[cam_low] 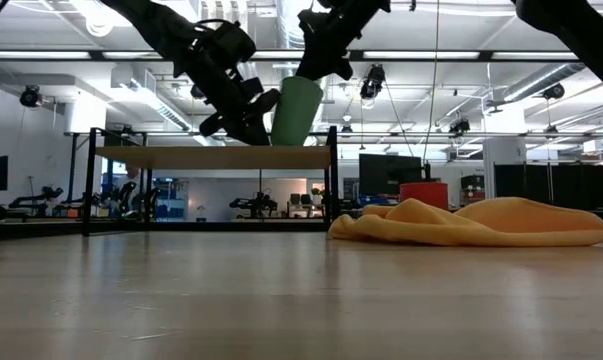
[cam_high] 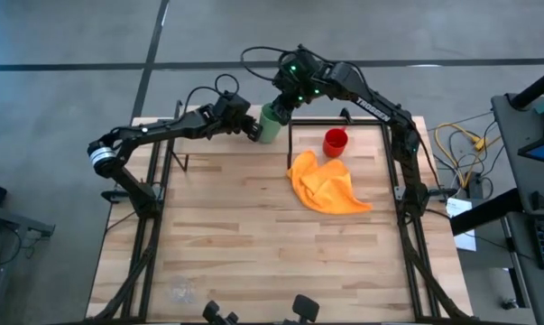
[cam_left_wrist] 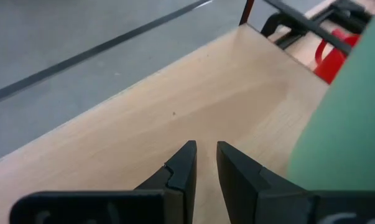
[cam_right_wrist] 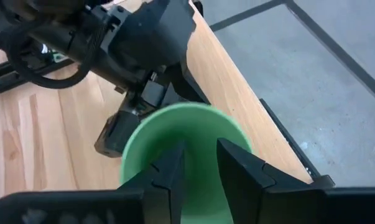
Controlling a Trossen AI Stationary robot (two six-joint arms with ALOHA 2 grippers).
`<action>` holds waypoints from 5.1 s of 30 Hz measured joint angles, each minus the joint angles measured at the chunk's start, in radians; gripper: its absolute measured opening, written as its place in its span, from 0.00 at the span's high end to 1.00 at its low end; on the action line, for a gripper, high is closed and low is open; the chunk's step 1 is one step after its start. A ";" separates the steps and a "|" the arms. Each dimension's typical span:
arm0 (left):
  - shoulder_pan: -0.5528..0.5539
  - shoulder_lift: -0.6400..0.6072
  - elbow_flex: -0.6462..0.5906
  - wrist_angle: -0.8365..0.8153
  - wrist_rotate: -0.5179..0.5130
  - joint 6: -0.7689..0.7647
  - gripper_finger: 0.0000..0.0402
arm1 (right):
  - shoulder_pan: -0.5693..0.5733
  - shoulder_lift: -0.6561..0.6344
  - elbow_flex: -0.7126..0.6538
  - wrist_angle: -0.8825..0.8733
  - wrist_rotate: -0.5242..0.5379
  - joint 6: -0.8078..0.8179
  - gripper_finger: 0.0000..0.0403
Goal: Stack small to large cups/mugs on shelf
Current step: Put the green cup on the shelf, then put the red mug on the shelf
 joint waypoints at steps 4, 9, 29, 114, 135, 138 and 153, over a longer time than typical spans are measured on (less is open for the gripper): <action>0.000 0.000 0.000 -0.001 0.000 -0.002 0.88 | 0.002 0.007 0.000 -0.009 -0.020 0.000 0.78; -0.008 0.000 0.000 -0.007 0.001 -0.002 0.88 | 0.017 0.048 -0.002 -0.014 -0.025 0.004 0.82; -0.007 -0.002 0.002 -0.018 0.001 -0.001 0.88 | 0.034 0.069 -0.004 -0.003 -0.031 -0.048 0.87; -0.014 -0.689 0.002 -0.276 0.123 0.024 0.88 | -0.032 -0.312 -0.907 -0.229 0.400 -0.301 0.63; -0.014 -0.686 0.002 -0.276 0.123 0.024 0.88 | -0.108 -0.312 -1.008 -0.052 0.301 -0.350 0.63; -0.014 -0.686 0.002 -0.276 0.123 0.024 0.88 | -0.109 -0.312 -1.022 -0.040 0.302 -0.359 0.66; -0.014 -0.686 0.002 -0.276 0.123 0.025 0.88 | -0.068 -0.325 -0.888 -0.298 0.269 -0.226 0.98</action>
